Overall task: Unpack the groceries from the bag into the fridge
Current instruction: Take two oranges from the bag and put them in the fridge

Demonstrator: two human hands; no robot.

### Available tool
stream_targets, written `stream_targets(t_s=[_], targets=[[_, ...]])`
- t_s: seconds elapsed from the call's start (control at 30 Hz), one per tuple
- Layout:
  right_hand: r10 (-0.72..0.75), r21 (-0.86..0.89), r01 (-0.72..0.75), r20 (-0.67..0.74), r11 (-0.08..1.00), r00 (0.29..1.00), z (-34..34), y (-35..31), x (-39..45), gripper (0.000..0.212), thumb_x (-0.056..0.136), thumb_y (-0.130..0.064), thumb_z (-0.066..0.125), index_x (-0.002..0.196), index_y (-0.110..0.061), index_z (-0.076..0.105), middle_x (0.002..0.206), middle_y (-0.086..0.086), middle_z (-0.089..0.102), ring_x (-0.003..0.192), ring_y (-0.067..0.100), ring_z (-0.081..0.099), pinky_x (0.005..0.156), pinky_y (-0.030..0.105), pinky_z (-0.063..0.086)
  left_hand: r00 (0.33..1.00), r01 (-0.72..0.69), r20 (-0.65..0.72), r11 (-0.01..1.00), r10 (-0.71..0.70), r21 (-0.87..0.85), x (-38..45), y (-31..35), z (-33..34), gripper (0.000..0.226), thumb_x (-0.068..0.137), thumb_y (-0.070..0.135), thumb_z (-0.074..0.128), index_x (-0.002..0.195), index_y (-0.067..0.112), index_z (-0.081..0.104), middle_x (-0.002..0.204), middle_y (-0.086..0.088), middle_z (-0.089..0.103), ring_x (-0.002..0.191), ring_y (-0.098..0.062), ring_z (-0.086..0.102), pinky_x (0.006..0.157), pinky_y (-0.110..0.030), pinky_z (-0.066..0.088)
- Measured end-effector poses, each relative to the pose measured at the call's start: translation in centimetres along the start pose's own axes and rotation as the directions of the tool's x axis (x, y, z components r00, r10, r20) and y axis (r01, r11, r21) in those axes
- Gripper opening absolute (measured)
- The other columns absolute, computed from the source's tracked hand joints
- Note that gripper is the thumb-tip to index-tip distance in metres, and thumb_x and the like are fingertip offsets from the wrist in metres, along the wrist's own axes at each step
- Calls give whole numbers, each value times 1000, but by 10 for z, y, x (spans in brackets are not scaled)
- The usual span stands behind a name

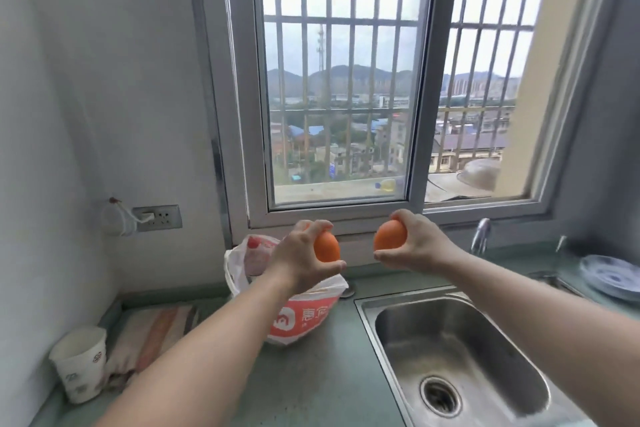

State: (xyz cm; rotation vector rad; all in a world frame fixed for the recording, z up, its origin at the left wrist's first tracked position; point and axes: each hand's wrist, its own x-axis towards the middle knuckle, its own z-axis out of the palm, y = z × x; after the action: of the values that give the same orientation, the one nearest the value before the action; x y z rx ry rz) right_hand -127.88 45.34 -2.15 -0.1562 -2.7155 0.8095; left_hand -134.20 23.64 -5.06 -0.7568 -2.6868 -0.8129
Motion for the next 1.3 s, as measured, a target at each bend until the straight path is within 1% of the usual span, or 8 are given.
stream_targets(t_s=[0.1, 0.2, 0.4, 0.53, 0.73, 0.93, 1.17, 1.3], targets=[[57, 28, -57, -22, 998, 998, -20, 17, -33, 68, 63, -43, 84, 123, -35, 52, 116, 6, 52, 102, 22, 54, 89, 31, 49, 996, -77, 50, 996, 79, -43, -5, 26, 12, 71, 70, 55, 77, 131, 34, 47, 129, 4, 50, 108, -20, 56, 90, -37, 52], [137, 62, -132, -87, 989, 987, -56, 31, -74, 65, 59, -45, 88, 112, -31, 52, 109, 4, 48, 96, 22, 56, 79, 32, 55, 988, -129, 70, 985, 137, -112, -5, 63, 20, 67, 66, 56, 79, 124, 36, 52, 121, 5, 51, 105, -20, 57, 89, -37, 52], [215, 22, -221, -345, 975, 914, -160, 64, -182, 66, 60, -46, 87, 115, -36, 53, 112, 0, 55, 95, 19, 57, 79, 27, 45, 930, -320, 117, 924, 349, -211, -17, 186, 36, 66, 68, 50, 80, 123, 32, 49, 122, 2, 49, 103, -22, 55, 89, -36, 50], [279, -19, -327, -477, 945, 833, -222, 86, -279, 58, 57, -50, 87, 103, -35, 56, 110, -1, 55, 95, 17, 56, 76, 25, 44, 856, -456, 127, 847, 502, -273, -56, 286, 53, 62, 67, 51, 78, 119, 35, 48, 118, 2, 53, 97, -22, 57, 86, -37, 52], [430, 88, -513, -674, 854, 601, -314, 109, -465, 55, 59, -41, 89, 101, -27, 56, 97, -7, 58, 83, 13, 57, 67, 25, 49, 682, -634, 74, 639, 727, -434, -160, 459, 75, 59, 66, 56, 75, 119, 38, 54, 116, 8, 54, 102, -18, 57, 91, -35, 48], [477, 160, -691, -828, 704, 294, -384, 114, -652, 55, 62, -43, 87, 108, -30, 59, 105, -4, 58, 91, 19, 60, 72, 32, 56, 438, -681, 10, 339, 899, -649, -284, 622, 91, 56, 74, 45, 79, 121, 24, 57, 121, 1, 51, 102, -19, 52, 82, -26, 44], [451, 275, -827, -892, 491, -29, -422, 111, -818, 52, 62, -43, 86, 103, -32, 57, 109, -1, 57, 92, 19, 56, 63, 25, 44, 154, -693, -29, 87, 988, -715, -403, 771, 113, 57, 74, 58, 72, 121, 36, 49, 117, 9, 49, 97, -17, 53, 80, -34, 57], [391, 321, -875, -905, 362, -170, -437, 112, -888, 48, 62, -37, 87, 98, -30, 56, 110, 1, 59, 90, 18, 55, 71, 24, 40, 3, -686, -69, -48, 998, -726, -465, 841, 133, 58, 75, 63, 67, 123, 38, 47, 117, 12, 47, 98, -16, 53, 80, -35, 56]])
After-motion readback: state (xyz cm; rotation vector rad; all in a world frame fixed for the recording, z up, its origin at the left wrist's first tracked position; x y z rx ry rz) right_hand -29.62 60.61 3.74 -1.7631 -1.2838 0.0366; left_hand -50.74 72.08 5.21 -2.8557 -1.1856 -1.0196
